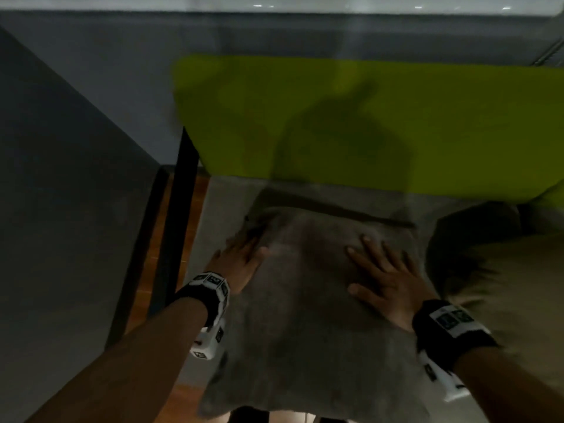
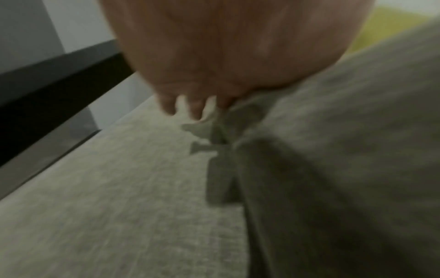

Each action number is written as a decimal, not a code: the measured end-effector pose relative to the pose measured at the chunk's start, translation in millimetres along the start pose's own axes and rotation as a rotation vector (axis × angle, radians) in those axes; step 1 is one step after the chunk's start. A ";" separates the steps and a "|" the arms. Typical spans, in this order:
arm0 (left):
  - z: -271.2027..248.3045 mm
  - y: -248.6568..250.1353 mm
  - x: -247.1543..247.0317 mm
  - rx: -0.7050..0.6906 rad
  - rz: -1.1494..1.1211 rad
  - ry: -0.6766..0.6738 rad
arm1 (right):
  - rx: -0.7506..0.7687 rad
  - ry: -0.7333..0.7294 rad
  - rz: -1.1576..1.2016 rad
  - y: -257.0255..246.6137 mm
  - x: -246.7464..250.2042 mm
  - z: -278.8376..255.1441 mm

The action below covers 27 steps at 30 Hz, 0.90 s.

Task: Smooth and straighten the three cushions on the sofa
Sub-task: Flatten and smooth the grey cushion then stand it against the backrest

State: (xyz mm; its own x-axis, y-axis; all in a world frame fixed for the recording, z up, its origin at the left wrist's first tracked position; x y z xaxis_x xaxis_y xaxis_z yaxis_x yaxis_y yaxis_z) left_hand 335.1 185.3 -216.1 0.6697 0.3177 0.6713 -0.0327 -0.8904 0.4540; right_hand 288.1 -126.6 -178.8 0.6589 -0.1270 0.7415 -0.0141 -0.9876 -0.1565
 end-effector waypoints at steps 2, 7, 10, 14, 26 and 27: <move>-0.7 -10.0 5.6 0.054 -0.166 0.043 | -0.067 -0.046 0.002 -4.9 -1.7 -1.0; 11.3 -24.9 60.9 0.173 -0.605 0.284 | -0.165 0.080 0.042 -25.5 34.1 -19.5; 40.7 -47.6 77.7 0.138 -0.669 0.321 | -0.032 0.177 -0.021 -61.7 60.1 -27.6; 56.9 -43.5 94.2 0.124 -0.611 0.288 | -0.010 0.080 0.012 -71.9 39.0 -15.3; 52.0 -0.1 83.2 0.076 -0.624 0.116 | -0.320 0.290 0.322 45.1 72.2 -10.9; 51.6 3.8 83.4 0.053 -0.599 0.113 | -0.308 0.225 0.317 49.8 67.9 -6.8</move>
State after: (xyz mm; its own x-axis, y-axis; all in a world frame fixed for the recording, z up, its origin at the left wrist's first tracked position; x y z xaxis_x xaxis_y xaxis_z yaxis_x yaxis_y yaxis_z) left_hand 429.2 191.6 -188.6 0.4777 0.7981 0.3673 0.3640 -0.5603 0.7440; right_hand 327.0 -185.0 -131.8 0.4080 -0.4088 0.8163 -0.4317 -0.8743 -0.2221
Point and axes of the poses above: each hand's wrist, its own z-axis towards the middle knuckle, its own x-axis out of the back of the hand, y = z × x, the point moved 10 cm from there along z, towards the middle knuckle, and after that the axes turned 11 degrees about -x, right-handed, at the moved point
